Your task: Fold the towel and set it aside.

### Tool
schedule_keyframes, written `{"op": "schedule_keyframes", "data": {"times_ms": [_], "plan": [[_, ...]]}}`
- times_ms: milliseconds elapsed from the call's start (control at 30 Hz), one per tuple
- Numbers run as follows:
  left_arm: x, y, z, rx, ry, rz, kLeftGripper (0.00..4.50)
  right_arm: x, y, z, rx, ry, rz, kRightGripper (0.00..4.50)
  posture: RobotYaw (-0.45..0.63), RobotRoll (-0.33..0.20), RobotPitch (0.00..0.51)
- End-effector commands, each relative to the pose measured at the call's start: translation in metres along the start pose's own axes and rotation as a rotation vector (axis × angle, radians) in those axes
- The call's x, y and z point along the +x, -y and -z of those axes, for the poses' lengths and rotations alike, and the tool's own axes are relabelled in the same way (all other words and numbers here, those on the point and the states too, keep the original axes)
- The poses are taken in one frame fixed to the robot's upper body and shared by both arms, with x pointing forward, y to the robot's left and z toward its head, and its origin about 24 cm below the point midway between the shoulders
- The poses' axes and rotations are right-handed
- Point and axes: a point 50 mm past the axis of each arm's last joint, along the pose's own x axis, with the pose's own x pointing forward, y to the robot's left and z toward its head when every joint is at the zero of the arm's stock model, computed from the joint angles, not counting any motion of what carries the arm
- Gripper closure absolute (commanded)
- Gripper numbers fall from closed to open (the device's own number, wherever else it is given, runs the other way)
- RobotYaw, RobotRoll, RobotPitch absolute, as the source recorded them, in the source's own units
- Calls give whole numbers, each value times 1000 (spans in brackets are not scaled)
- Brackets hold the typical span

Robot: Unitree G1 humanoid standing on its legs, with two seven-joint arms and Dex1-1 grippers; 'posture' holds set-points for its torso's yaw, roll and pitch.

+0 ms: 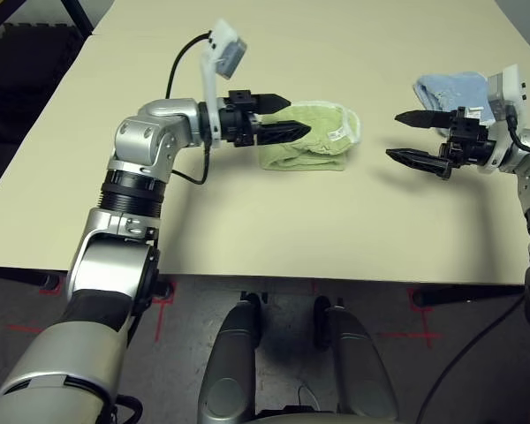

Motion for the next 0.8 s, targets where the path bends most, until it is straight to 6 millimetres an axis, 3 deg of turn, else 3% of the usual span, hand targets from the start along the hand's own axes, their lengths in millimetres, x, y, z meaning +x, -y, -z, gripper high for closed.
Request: {"op": "schedule_keyframes", "data": {"times_ms": [33, 67, 167, 500, 800], "plan": [[-8, 3, 17, 81, -45, 76, 18, 1, -3, -1, 16, 26, -27, 0, 51, 0, 248], [-10, 3, 20, 94, -46, 87, 18, 2, -4, 0, 13, 22, -38, 0, 51, 0, 247], [-12, 6, 25, 79, -11, 121, 0, 4, -6, 0, -30, -3, -79, 656, 50, 0, 245], [-13, 10, 35, 91, 0, 171, 0, 3, -10, 0, -72, -30, -128, 4491, 39, 0, 238], [-11, 9, 36, 70, 10, 178, 0, 4, -13, 2, -70, -34, -138, 4491, 36, 0, 236]]}}
